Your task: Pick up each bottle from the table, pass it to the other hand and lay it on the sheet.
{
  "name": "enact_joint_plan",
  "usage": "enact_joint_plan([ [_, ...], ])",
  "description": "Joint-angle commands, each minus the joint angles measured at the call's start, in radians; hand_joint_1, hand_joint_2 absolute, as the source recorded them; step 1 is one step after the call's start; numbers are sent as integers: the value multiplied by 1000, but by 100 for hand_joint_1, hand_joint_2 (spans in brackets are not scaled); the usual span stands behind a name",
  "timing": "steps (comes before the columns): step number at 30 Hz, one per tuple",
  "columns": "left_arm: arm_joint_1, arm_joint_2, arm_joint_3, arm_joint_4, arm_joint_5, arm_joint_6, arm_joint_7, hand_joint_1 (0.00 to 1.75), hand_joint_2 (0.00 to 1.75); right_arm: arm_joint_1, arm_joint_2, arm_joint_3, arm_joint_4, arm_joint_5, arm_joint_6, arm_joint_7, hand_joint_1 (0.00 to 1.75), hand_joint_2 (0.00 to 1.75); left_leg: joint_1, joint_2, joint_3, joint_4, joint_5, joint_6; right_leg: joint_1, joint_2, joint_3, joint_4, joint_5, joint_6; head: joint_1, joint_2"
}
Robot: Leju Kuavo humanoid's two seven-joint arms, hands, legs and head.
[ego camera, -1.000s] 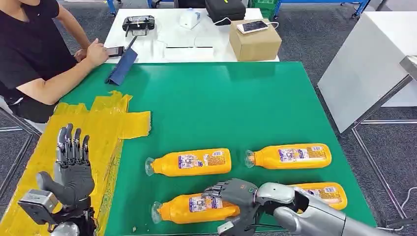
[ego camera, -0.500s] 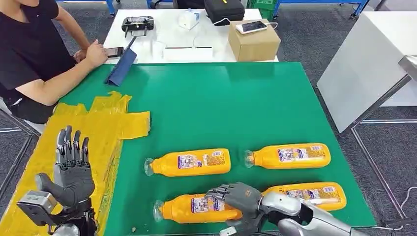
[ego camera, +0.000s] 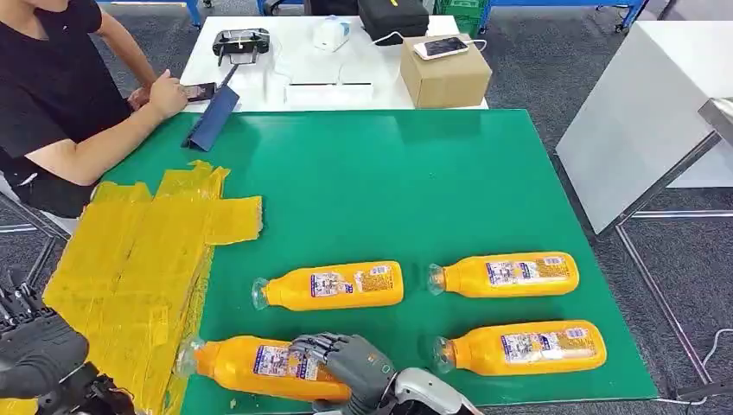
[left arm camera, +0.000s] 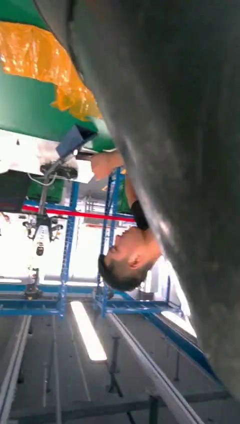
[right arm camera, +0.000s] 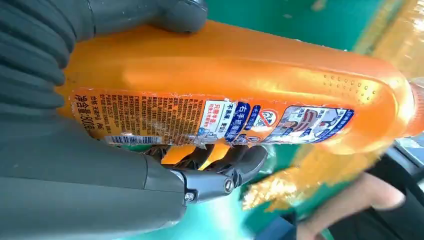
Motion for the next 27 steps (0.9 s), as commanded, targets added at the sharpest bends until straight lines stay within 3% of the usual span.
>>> enact_joint_plan([
  [1,33,-101,226,-174,137,97,-40,0,0,213,281,-257,-76,-14,-59,-151,175,175,5,-3,1,1,-1,-4,4,0,2,1,-4,-5,0,0],
  [3,39,-101,247,-197,167,116,-40,0,0,216,286,-262,-87,-21,-47,-157,175,175,4,-5,0,1,-1,-3,3,-1,1,1,-3,-5,0,0],
  [4,41,-101,265,-202,191,133,-40,0,0,216,288,-265,-86,-17,-43,-159,175,175,4,-3,-2,1,-1,-4,3,0,-10,2,-3,-6,0,0],
  [10,43,-101,299,-181,202,137,-40,0,0,213,301,-274,-69,-21,-41,-166,175,175,4,-5,4,2,-6,-7,3,2,4,3,-7,-8,0,0],
  [13,54,-80,276,-102,199,65,3,0,0,279,330,-325,-150,-46,-105,-217,175,175,3,-5,-2,-1,0,-4,2,-2,-1,0,-3,-5,1,0],
  [14,69,-44,228,-73,197,-46,91,0,0,302,332,-342,-206,-18,-168,-218,175,175,3,-6,1,-1,-2,-5,2,-2,1,0,-4,-6,0,0],
  [16,66,-59,218,-42,189,-93,117,0,0,306,317,-366,-283,-28,-173,-197,175,175,3,-8,2,1,-3,-5,2,-3,2,2,-6,-7,1,0],
  [17,70,-53,198,-36,191,-134,135,0,0,310,319,-389,-304,-20,-189,-200,175,175,2,-9,-1,1,-1,-4,2,-5,-9,2,-5,-6,0,0],
  [18,80,-47,175,-35,204,-198,160,0,175,305,321,-414,-322,-20,-210,-208,175,175,2,-9,-1,0,-1,-5,1,-4,-9,2,-6,-6,0,0],
  [20,105,-49,120,-46,202,-290,189,0,175,293,331,-483,-365,-51,-246,-242,175,175,2,-8,-3,0,-1,-4,1,-4,-12,1,-5,-6,0,0],
  [27,144,-35,-22,-75,191,-388,227,0,175,268,369,-577,-383,-99,-231,-273,175,175,2,-8,-2,1,-2,-5,1,-3,-10,2,-5,-6,1,0],
])
